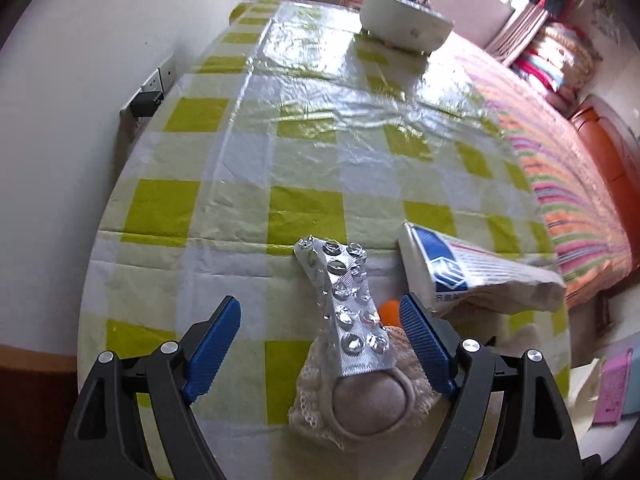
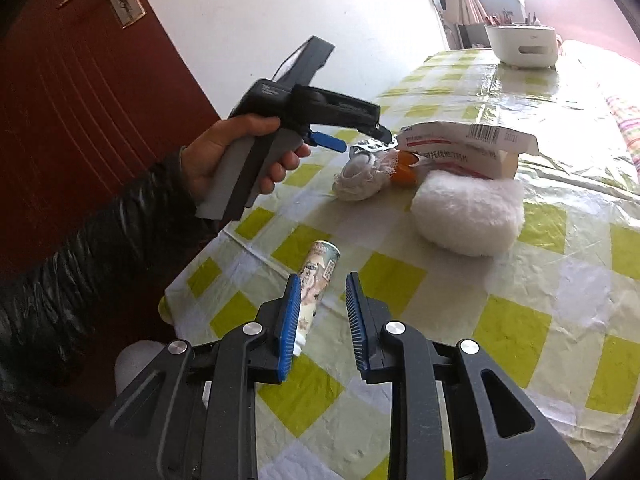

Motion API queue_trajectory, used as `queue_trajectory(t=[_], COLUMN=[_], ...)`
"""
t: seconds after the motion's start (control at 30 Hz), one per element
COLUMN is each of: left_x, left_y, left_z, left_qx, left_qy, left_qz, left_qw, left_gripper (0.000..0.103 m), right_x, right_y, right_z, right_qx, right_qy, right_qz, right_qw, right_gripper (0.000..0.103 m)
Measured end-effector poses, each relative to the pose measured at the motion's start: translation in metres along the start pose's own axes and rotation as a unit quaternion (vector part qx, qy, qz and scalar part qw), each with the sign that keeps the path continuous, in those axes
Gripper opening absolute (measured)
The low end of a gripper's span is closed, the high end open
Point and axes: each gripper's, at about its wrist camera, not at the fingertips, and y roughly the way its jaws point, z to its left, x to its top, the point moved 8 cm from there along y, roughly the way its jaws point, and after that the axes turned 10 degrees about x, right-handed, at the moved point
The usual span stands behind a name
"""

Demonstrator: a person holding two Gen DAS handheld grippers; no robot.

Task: Collect trash
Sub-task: 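Grasp the silver blister pack with left tool while right tool holds the tube, then carry the white tube and silver blister pack over the cream bin with both tools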

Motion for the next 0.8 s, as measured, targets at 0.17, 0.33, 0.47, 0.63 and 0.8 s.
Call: queue_trajectory(t=[0.17, 0.33, 0.47, 0.63, 0.8], left_x=[-0.001, -0.002, -0.004, -0.004, -0.005], left_y=[0.012, 0.017, 0.016, 0.007, -0.006], left_z=[-0.007, -0.011, -0.009, -0.001, 0.006], left_qx=[0.021, 0.019, 0.017, 0.022, 0.017], left_qy=[0.019, 0.02, 0.012, 0.0, -0.004], left_qz=[0.011, 0.017, 0.005, -0.02, -0.037], left_qw=[0.9996, 0.9995, 0.9998, 0.9996, 0.9992], left_gripper=[0.065, 0.032, 0.031, 0.03, 0.03], right_x=[0.006, 0.008, 0.012, 0.008, -0.005], right_y=[0.006, 0.018, 0.028, 0.059, 0.077], right_z=[0.006, 0.003, -0.005, -0.023, -0.026], right_qx=[0.006, 0.002, -0.009, -0.031, -0.073], right_qy=[0.003, 0.008, 0.029, 0.049, 0.043], right_qz=[-0.005, -0.001, 0.004, 0.037, 0.07], right_qw=[1.0, 1.0, 1.0, 0.998, 0.994], right_gripper=[0.023, 0.023, 0.026, 0.05, 0.052])
